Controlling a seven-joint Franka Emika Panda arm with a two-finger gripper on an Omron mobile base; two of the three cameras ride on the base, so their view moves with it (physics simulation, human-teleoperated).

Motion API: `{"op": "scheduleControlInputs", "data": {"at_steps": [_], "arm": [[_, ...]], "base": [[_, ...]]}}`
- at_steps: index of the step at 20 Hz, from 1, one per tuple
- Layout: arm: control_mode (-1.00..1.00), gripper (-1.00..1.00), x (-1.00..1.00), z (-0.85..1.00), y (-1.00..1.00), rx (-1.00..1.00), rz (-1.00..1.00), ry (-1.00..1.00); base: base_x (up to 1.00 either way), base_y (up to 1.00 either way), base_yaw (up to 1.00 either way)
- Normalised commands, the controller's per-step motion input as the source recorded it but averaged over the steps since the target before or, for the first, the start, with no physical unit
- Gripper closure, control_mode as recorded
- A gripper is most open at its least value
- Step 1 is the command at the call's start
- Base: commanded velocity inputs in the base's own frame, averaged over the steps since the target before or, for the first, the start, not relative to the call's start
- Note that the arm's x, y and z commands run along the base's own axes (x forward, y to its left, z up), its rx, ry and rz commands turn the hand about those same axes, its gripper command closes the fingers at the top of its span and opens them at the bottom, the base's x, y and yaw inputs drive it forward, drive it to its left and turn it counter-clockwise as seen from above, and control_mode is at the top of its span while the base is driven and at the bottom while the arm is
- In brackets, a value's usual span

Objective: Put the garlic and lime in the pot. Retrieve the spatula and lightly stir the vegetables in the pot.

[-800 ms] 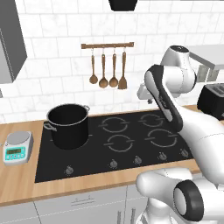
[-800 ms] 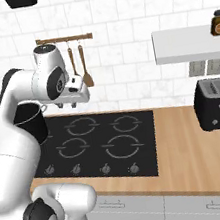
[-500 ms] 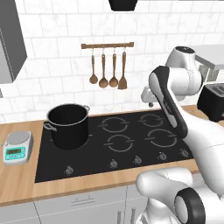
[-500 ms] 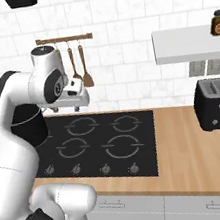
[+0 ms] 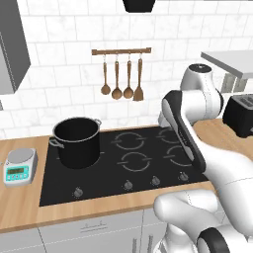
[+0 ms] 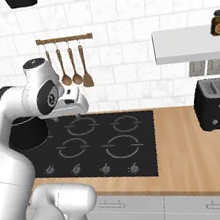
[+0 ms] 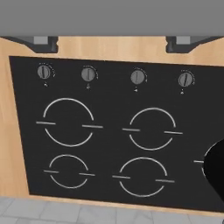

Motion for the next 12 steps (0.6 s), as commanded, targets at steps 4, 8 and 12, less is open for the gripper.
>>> {"op": "scheduleControlInputs", "data": {"at_steps": [4,8,12], "arm": [[1.00,-1.00,0.00,0.00,0.00,0.00,0.00,0.00],[1.00,-1.00,0.00,0.00,0.00,0.00,0.00,0.00],[1.00,-1.00,0.00,0.00,0.00,0.00,0.00,0.00]], "base": [[-0.11,0.11,0.00],[-0.22,0.67,0.00],[-0.19,0.69,-0.03]]}}
